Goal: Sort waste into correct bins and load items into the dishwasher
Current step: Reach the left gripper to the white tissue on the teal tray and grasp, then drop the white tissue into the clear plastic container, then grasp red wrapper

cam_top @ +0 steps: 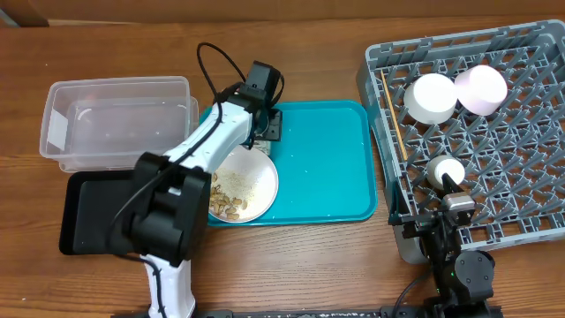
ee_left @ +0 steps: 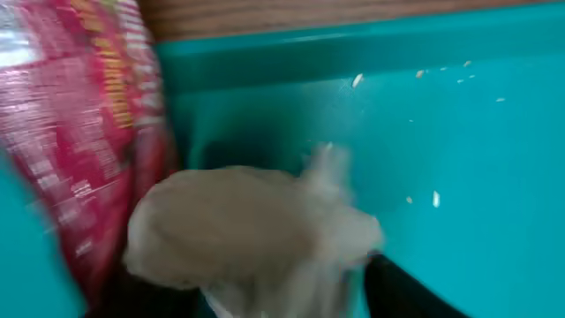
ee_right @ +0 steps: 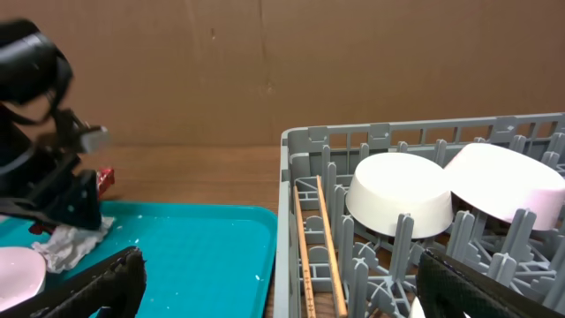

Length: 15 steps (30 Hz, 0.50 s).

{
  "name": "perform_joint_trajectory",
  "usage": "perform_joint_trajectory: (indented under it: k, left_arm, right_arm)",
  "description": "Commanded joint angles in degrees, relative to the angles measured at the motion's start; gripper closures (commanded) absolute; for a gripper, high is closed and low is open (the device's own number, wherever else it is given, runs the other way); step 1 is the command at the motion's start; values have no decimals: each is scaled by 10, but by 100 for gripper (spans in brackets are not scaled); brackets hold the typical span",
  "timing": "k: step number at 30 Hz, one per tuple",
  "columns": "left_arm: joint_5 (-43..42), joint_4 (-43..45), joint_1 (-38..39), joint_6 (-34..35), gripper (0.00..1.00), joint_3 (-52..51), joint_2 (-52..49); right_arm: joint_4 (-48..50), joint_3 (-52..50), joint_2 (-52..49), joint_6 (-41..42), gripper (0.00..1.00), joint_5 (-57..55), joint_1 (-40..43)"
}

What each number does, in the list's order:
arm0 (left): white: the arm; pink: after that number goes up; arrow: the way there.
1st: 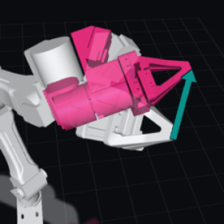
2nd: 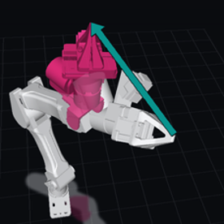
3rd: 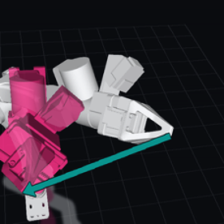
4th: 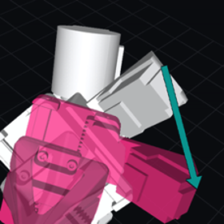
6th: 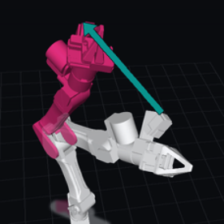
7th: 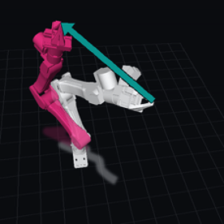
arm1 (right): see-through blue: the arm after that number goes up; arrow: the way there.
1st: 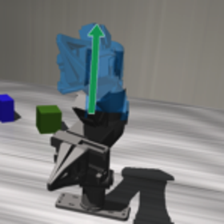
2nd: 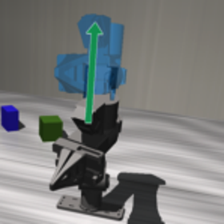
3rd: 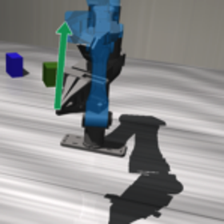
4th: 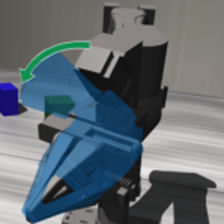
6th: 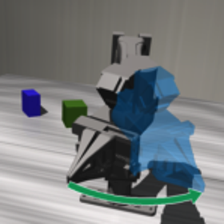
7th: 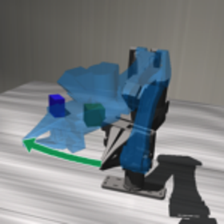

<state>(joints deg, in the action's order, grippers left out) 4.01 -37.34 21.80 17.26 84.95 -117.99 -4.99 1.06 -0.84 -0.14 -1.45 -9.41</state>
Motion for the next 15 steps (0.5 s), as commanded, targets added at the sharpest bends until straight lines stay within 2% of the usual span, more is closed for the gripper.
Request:
perform_joint_trajectory:
  k: [1, 3, 4, 6, 11, 15]
  left_arm:
    - [-41, 13, 8, -8, 51, 16, -33]
    - [-43, 10, 8, -7, 78, 17, -34]
    - [-43, 5, 8, -7, 85, 21, -32]
    - [-34, -20, 7, -3, 94, 45, -28]
    - [-32, -147, -12, 24, 96, 172, -4]
    - [39, -249, -47, 54, 96, 268, 22]
  right_arm:
    - [3, -6, 6, 2, 0, 3, 2]
    - [3, -6, 6, 2, 0, 3, 2]
    - [3, -6, 6, 2, 0, 3, 2]
    - [3, -6, 6, 2, 0, 3, 2]
    - [3, -6, 6, 2, 0, 3, 2]
    - [3, -6, 6, 2, 0, 3, 2]
